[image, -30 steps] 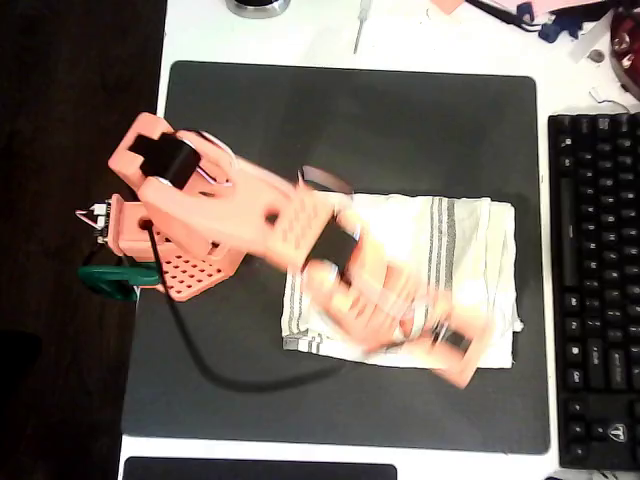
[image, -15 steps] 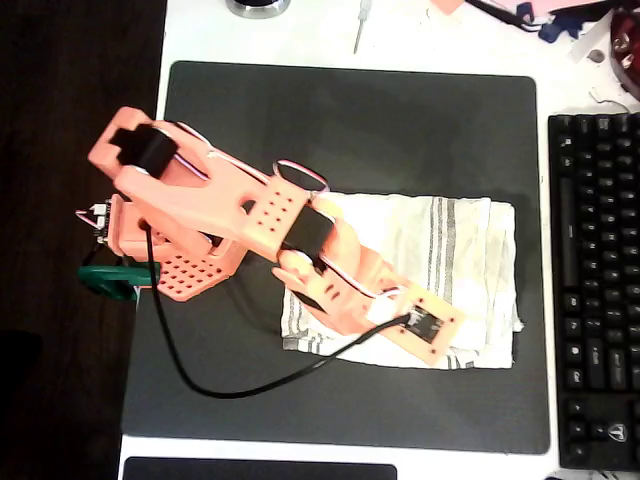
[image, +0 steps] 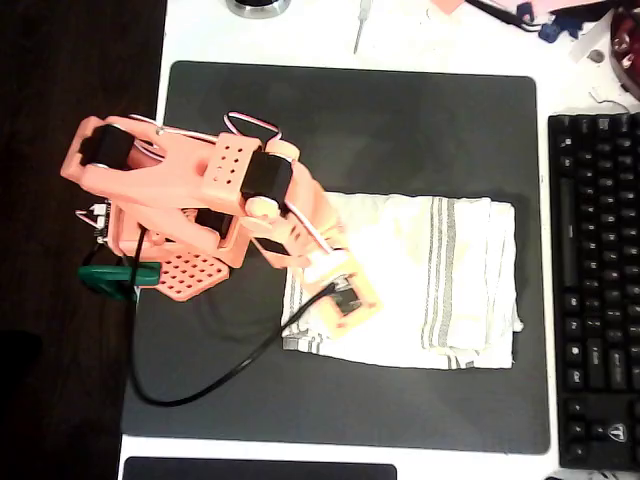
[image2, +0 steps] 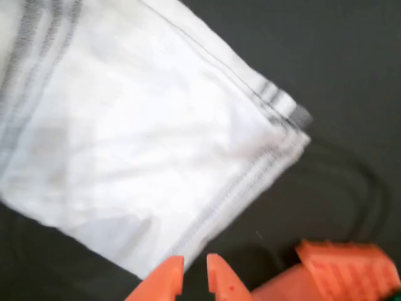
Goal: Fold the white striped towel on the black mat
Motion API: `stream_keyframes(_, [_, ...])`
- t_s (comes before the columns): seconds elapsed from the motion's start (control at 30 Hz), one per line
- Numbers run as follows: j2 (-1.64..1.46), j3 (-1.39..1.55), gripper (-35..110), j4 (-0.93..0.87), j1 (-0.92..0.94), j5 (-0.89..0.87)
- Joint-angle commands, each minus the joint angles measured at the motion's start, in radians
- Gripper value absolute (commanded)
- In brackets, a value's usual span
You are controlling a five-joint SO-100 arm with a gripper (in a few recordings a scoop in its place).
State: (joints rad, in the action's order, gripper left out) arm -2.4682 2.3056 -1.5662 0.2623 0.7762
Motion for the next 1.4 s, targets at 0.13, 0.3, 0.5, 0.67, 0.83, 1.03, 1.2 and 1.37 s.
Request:
stream_keyframes(0.13, [-0.167, 0.138, 2, -0.002, 0.049, -0.138])
stream_keyframes(0.3, [-0.189, 0.152, 8, 0.000, 0.069, -0.144])
stream_keyframes(0.5, [-0.035, 0.130, 11, 0.017, 0.130, -0.114])
stream_keyframes(0.67, [0.029, 0.149, 12, 0.037, 0.161, -0.040])
stream_keyframes(0.83, [0.044, 0.179, 13, 0.058, 0.149, 0.002])
stream_keyframes(1.03, [0.081, 0.255, 15, 0.149, 0.140, 0.015])
stream_keyframes(1.2, [0.130, 0.333, 15, 0.247, 0.114, 0.035])
stream_keyframes(1.37, [0.190, 0.397, 14, 0.353, 0.080, 0.021])
